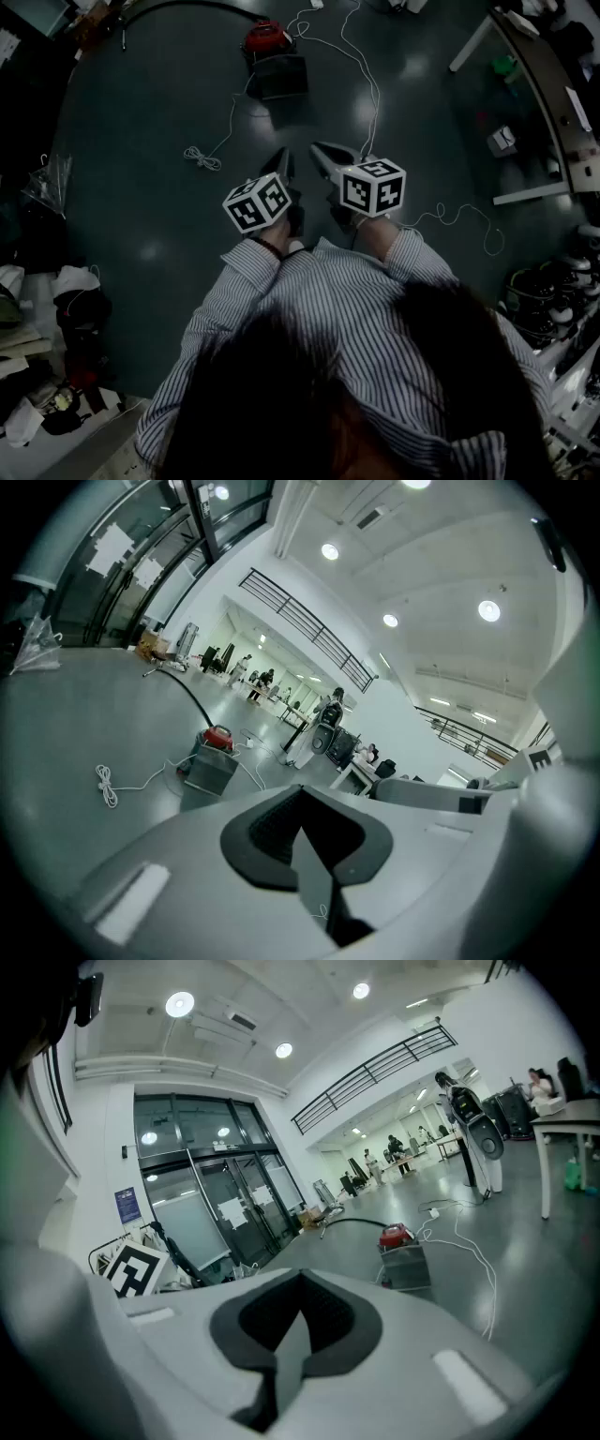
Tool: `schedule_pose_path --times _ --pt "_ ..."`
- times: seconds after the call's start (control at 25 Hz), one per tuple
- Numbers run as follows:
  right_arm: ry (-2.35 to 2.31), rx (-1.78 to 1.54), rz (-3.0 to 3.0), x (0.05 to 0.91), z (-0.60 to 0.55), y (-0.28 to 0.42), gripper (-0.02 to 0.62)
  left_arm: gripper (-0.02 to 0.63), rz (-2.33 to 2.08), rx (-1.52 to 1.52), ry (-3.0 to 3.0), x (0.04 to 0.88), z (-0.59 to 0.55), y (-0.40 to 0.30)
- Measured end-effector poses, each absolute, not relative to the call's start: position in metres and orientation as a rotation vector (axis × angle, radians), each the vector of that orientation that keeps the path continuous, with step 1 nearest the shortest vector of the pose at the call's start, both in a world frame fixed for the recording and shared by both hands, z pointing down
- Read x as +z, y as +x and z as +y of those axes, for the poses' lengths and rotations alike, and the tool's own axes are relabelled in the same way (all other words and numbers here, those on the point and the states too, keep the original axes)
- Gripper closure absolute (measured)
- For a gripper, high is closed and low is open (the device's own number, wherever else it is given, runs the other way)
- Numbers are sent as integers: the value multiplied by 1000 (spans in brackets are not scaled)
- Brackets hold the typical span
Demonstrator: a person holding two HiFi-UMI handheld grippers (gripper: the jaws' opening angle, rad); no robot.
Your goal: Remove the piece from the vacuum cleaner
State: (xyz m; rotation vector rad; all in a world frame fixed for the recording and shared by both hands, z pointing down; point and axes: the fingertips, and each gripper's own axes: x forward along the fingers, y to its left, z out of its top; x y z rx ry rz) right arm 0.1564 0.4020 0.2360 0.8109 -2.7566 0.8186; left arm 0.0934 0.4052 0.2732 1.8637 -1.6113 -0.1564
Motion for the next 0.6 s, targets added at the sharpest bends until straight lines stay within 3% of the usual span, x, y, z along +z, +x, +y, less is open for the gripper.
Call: schedule_pose_path --times 0.6 --pt "782 836 -2713 255 384 171 594 600 -1588 -138 1848 286 384 115"
